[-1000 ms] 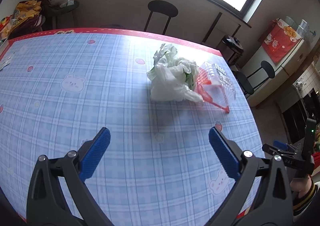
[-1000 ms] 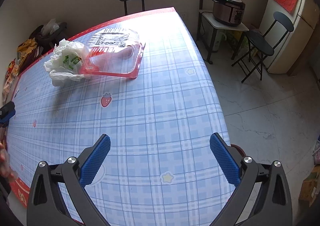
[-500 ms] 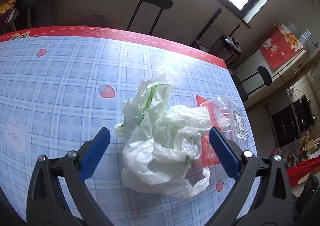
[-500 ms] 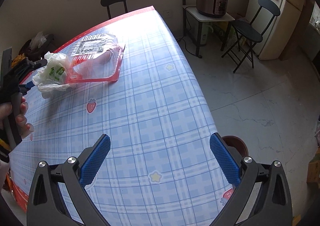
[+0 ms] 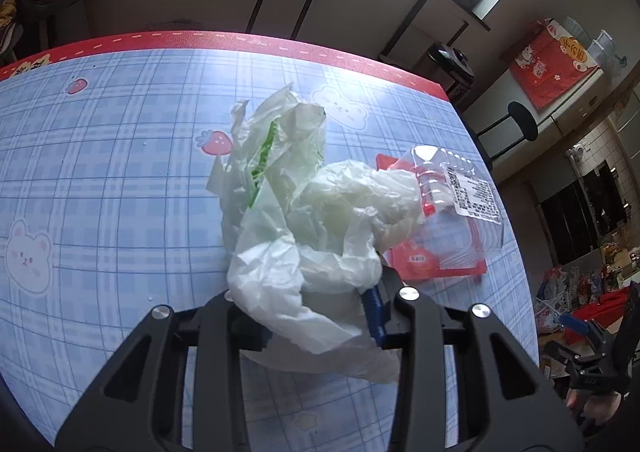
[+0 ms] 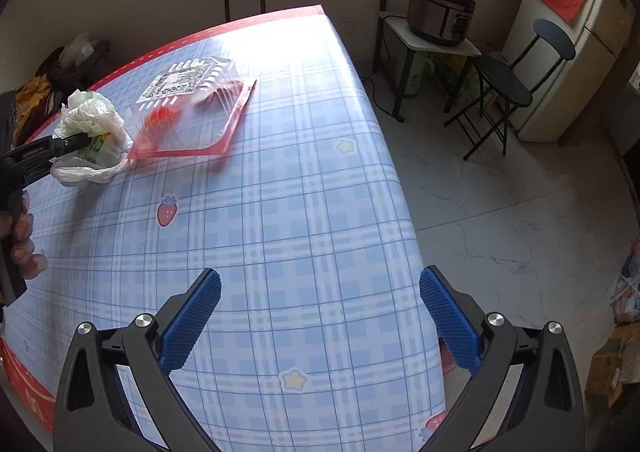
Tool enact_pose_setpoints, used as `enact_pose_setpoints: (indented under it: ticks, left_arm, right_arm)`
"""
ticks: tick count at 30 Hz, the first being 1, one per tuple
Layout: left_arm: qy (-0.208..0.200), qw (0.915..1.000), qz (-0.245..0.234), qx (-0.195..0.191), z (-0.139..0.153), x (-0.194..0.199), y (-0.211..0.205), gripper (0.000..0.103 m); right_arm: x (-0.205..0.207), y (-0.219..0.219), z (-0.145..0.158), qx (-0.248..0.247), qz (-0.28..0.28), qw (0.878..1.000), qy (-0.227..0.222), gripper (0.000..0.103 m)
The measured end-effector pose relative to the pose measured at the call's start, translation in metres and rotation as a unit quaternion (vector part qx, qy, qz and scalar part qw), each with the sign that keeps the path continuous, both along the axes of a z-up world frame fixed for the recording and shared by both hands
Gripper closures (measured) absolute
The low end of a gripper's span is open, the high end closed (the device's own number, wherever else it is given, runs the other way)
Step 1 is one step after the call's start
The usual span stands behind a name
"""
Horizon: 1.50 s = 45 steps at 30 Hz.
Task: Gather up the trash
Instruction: 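Close the left tool on the white plastic bag and lift it, then grasp the red-and-clear plastic food tray with the right tool while left holds the bag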
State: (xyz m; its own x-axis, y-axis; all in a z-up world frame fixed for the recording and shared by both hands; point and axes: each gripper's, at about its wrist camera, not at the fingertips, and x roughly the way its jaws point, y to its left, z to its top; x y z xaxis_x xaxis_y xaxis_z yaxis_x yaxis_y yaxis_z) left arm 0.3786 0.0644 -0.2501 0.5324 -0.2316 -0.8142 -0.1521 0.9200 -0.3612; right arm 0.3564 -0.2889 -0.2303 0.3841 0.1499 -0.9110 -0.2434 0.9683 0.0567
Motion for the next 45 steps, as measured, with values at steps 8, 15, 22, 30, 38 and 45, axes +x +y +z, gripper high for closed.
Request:
enact_pose_setpoints:
  ticks: [8, 15, 22, 30, 38, 45]
  left_arm:
    - [0.012, 0.9994, 0.028, 0.015, -0.003, -0.052, 0.036, 0.067]
    - [0.026, 0.9983, 0.052, 0.003, -0.014, -0.084, 0.066, 0.067]
    - [0.018, 0.9983, 0.054, -0.007, -0.021, -0.093, 0.071, 0.067]
    - [0.014, 0.9983, 0.057, -0.006, -0.023, -0.098, 0.068, 0.067]
    - [0.024, 0.9980, 0.059, 0.000, -0.021, -0.100, 0.066, 0.067]
    - [0.031, 0.9979, 0.057, 0.003, -0.020, -0.102, 0.064, 0.067]
  right_arm:
    - [0.048, 0.068, 0.015, 0.049, 0.065, 0.996, -0.035, 0.006]
    - [0.089, 0.119, 0.013, 0.076, 0.072, 0.993, -0.056, 0.006]
    - [0.130, 0.143, 0.004, 0.076, 0.045, 0.995, -0.041, 0.006]
    - [0.182, 0.168, -0.007, 0.063, 0.060, 0.996, -0.013, 0.006]
    - [0.180, 0.178, -0.025, 0.085, 0.076, 0.991, 0.073, 0.006]
    - [0.112, 0.150, -0.025, 0.126, 0.107, 0.976, 0.144, 0.006]
